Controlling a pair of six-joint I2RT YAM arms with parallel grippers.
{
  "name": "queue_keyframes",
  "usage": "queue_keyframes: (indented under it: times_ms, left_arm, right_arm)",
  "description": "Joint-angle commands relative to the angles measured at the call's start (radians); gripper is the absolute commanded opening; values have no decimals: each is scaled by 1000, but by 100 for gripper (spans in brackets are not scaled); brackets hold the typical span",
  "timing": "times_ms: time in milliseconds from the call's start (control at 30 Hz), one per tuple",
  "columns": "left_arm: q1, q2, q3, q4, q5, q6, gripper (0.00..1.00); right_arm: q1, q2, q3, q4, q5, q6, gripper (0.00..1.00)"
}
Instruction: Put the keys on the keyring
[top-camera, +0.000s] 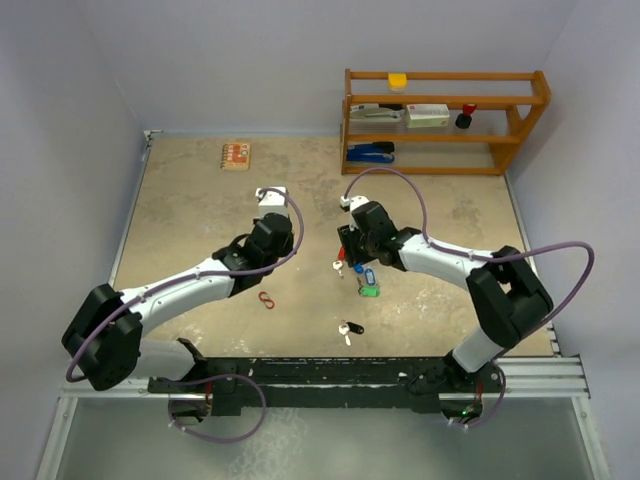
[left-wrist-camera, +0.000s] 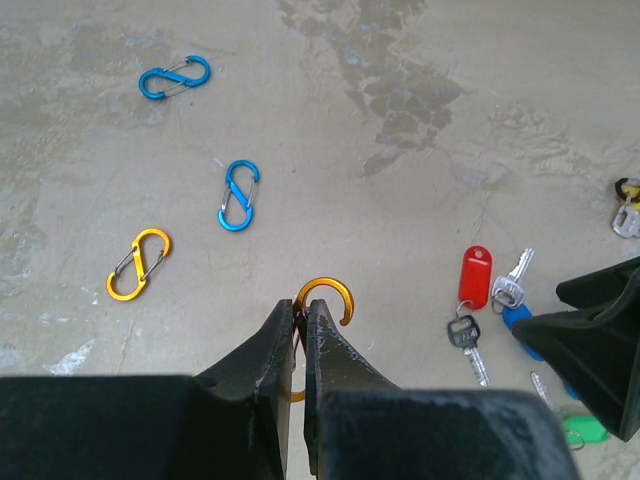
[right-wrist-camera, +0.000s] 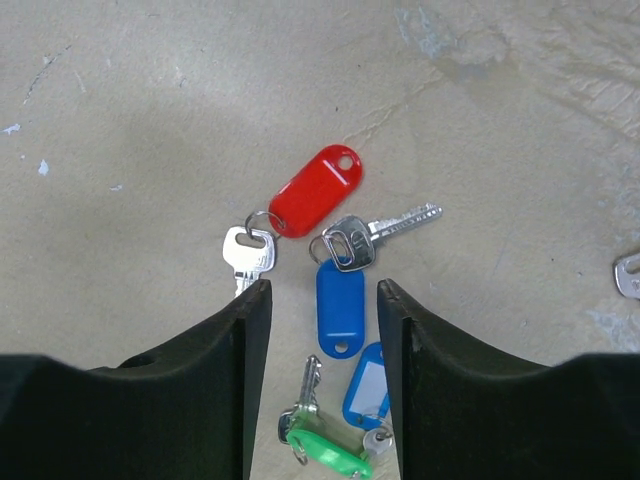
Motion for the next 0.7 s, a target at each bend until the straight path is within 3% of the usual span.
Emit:
queue_keyframes:
  times_ms: [0,267,667]
  left_arm:
    - [6,-33,-14,16,-8,-18,0]
    - [6,-34,-21,16,-6,-16,0]
    - [5,-27,-16,13,12,-18,0]
  right_arm:
    - [-3,31,59,41,-21,-44,48]
    - [-5,65,80,-11,39,-24,46]
    - [-1,-147,-77,-76,83,36,48]
